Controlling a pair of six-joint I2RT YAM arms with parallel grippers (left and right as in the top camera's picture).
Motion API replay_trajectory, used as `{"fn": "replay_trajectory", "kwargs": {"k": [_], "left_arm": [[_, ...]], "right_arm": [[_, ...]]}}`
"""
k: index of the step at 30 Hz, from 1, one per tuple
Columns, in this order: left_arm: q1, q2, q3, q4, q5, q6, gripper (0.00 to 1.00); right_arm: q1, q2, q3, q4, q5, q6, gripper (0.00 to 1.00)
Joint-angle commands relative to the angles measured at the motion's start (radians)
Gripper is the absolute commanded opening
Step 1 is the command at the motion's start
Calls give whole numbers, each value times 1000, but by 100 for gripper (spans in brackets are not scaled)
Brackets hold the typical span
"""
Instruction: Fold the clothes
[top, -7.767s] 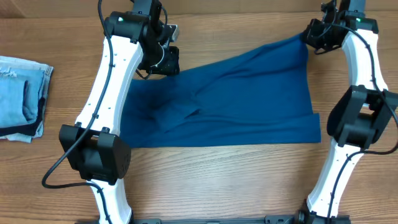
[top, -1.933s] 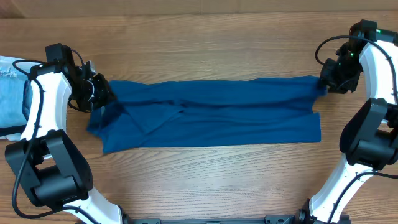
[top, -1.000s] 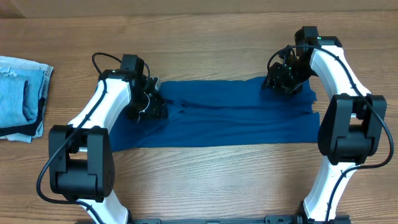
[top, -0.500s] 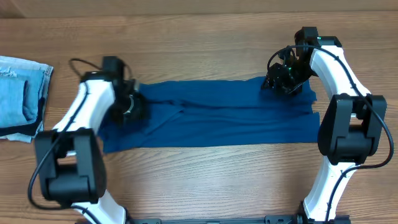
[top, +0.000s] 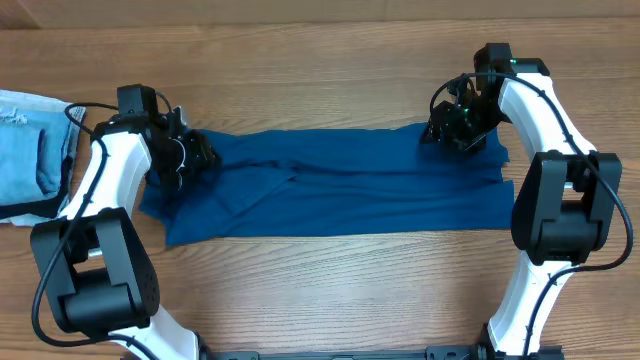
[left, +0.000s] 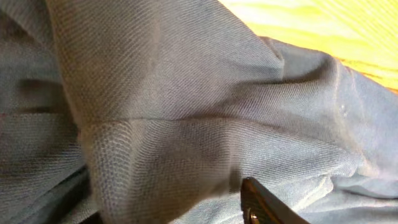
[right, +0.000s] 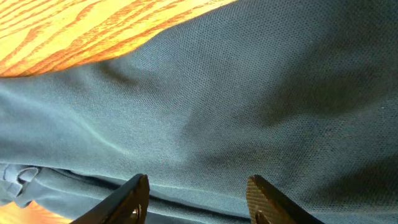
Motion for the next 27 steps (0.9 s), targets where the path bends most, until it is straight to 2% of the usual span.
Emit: {"fn": "replay_trajectory", "kwargs": {"k": [1,3,6,7,9,11,16,18,21,25,27], "left_arm": [[-6,15,-2,-15,-23,-6,58],[0,15,-2,-37,-72,-6,65],[42,12,-2,-28,-68,15,68],[60,12,-2,-18,-61,21,73],[102,13,-2,2,11,68,75],[136,13,-2,-25,104,141,70],[110,13,-18,-46,119,277,63],[100,15,-34,-43,121,291,61],[82,15,-69,-62,171,337,50],[69,16,-106,-52,135,348,49],[69,16,-132,-16,134,331,55]], "right_arm": [[-2,-5,1,3,-6,0,54],[-2,-5,1,-1,-6,0,54],[-2,-5,1,-2,-6,0,54],[-2,-5,1,-1,-6,0,54],[-2,-5,1,0,-6,0,55],[-2,-5,1,3,-6,0,55],[-2,-5,1,5,-6,0,55],[-2,-5,1,6,-6,0,55],[-2,-5,1,5,-6,0,55],[-2,-5,1,8,-6,0,55],[-2,-5,1,7,-6,0,55]]}}
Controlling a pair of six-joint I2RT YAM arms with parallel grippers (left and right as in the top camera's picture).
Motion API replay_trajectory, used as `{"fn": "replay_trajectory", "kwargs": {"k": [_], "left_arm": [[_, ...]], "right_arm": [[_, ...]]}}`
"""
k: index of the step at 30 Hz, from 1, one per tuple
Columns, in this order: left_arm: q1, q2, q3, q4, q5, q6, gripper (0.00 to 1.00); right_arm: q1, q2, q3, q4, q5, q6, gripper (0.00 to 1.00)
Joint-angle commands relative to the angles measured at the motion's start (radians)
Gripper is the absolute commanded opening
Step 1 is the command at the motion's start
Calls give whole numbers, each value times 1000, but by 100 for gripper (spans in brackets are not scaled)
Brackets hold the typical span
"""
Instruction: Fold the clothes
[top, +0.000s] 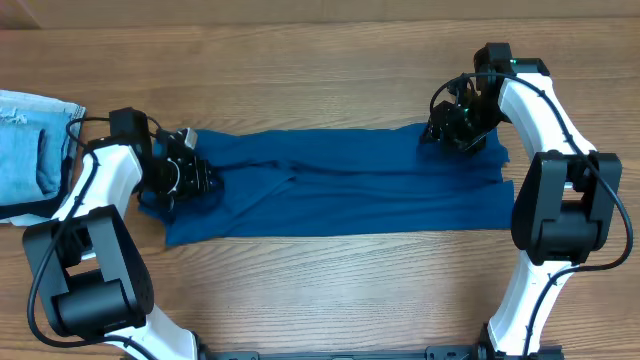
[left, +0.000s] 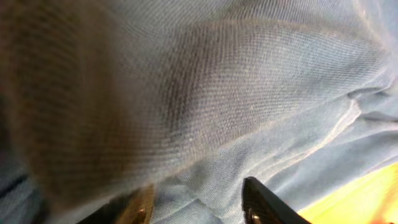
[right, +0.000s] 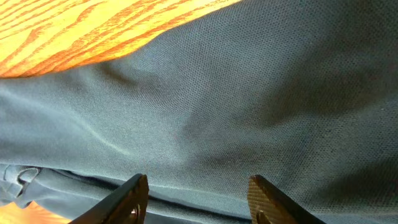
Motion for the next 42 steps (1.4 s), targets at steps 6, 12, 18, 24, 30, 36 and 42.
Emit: {"fn": "replay_trajectory", "kwargs": {"k": [6,12,18,24,30,36,42], "left_arm": [[-7,16,-105,203,19,-93,60],[-34,16,-122,250,30,-126,30],[0,-3,-93,193,54,-133,4],[81,-48,-23,4,18,-61,4],[100,-47,-24,-89,-41,-9,4],[108,-47,-24,-156,-174,-9,4],[134,-47,-21,-120,-145,-18,35]], "right_arm": [[-3,-5,1,4,-6,0,55],[-3,-5,1,4,-6,1,55],[-3,-5,1,-3,-6,0,55],[-3,-5,1,-3,-6,0,55],[-3,-5,1,1,-6,0,56],[-3,-5,1,-3,-6,0,56],[-3,-5,1,4,-6,0,59]]}}
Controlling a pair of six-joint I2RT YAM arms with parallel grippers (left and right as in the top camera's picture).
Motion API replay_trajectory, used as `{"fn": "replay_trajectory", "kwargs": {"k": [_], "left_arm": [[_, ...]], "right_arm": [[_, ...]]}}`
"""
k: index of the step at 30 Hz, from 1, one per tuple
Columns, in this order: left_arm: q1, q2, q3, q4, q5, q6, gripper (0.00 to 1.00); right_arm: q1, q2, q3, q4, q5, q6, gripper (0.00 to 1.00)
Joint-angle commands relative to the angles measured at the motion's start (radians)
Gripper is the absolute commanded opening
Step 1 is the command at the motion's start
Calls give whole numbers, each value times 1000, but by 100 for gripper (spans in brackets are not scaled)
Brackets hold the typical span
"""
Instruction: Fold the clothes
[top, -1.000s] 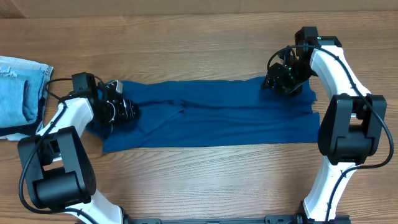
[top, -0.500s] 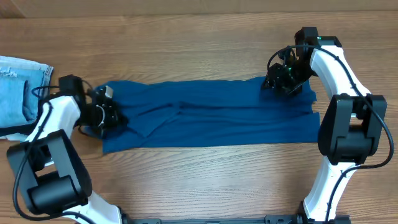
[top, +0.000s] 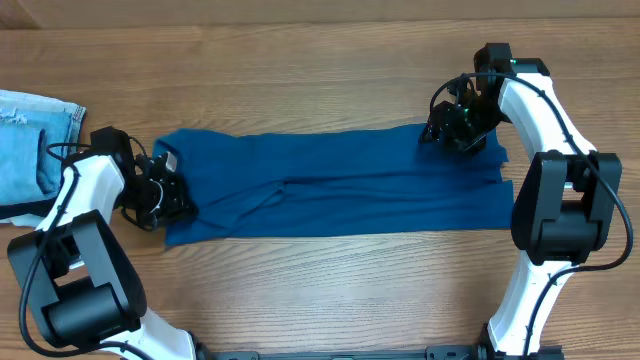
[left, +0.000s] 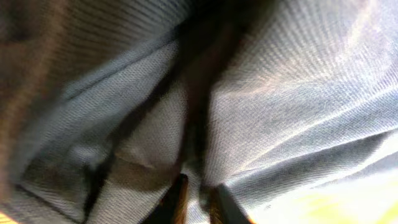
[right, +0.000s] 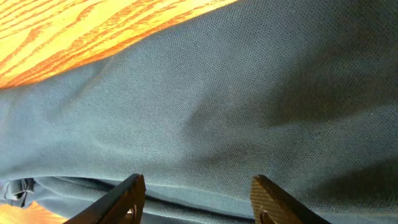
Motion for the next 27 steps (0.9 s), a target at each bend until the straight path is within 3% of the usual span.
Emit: {"fn": "replay_trajectory", "kwargs": {"k": [1,3,6,10,13,16,19,20,27], "left_arm": [[48,-27,18,22,10,-10,50],[70,-27,18,33,88,-9,59],[80,-27,25,75,218,-5,54],[79,-27,64,209,474,3,54],[79,-27,93,322,568,-3,54],[79,-27,121,443,565,-12,54],[71,-27,129,619,437,-86,56],[48,-26,129,642,281,-86,61],[-69,54,129,684,49,-5,67]], "right_arm": [[-2,-5,1,10,-6,1,59],[-2,-5,1,21,-6,1,59],[-2,-5,0,55,-6,1,60],[8,-5,-10,76,-6,0,60],[10,-5,-24,95,-6,0,56],[11,-5,-27,100,-12,0,52],[25,-5,-27,109,-158,-63,51],[55,-5,-26,115,-220,-87,52],[276,-5,-23,127,-156,-146,52]]}}
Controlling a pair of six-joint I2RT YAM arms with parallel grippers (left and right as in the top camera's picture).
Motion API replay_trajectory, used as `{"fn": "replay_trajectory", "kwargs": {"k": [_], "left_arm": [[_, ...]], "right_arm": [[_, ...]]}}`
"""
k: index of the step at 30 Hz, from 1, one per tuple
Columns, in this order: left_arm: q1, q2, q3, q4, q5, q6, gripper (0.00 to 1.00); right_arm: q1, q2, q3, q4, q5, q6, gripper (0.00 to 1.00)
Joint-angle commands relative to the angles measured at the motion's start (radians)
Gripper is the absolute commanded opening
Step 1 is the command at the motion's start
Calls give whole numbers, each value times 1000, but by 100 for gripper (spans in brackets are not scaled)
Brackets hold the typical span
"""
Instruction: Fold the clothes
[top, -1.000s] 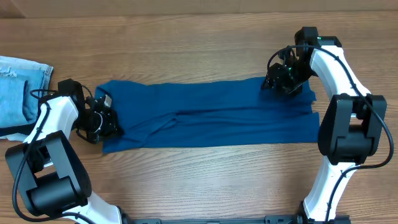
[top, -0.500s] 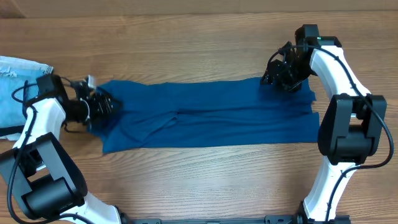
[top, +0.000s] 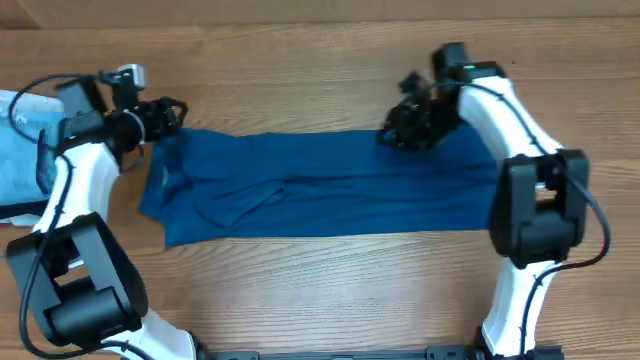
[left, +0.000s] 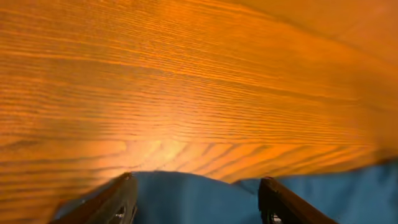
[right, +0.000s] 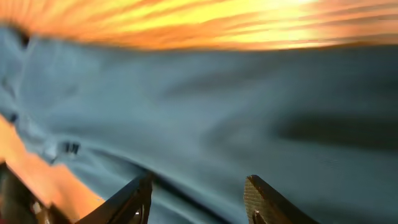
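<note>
A dark blue garment (top: 330, 190) lies spread in a long band across the wooden table (top: 300, 60), with creases near its left end. My left gripper (top: 170, 115) hovers at the garment's far left corner. In the left wrist view it (left: 199, 186) is open, with blue fabric (left: 199, 202) showing between the fingers. My right gripper (top: 397, 133) sits over the far edge, right of the middle. The blurred right wrist view shows it (right: 198, 186) open just above the fabric (right: 217, 112), holding nothing.
A light blue denim piece (top: 25, 150) lies at the table's left edge, just beyond the left arm. Bare wood runs behind and in front of the garment.
My left gripper was shut on fabric at the garment's left edge; now it is open at the far left corner. The right gripper has shifted left along the far edge.
First my left gripper was over the rumpled left end while the right stood open at the far right corner. The left then sat lower on that end, later shut at the left edge, with the cloth flatter. Now both are open along the far edge.
</note>
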Motion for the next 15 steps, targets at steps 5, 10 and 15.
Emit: {"fn": "replay_trajectory", "kwargs": {"k": [5,10,15], "left_arm": [[-59,141,14,-48,-130,48,67],[-21,154,29,-73,-87,44,66],[42,151,133,-121,84,41,65]], "right_arm": [[223,-5,0,48,6,-40,59],[275,-5,0,72,17,-23,53],[274,-23,15,209,8,82,39]]}}
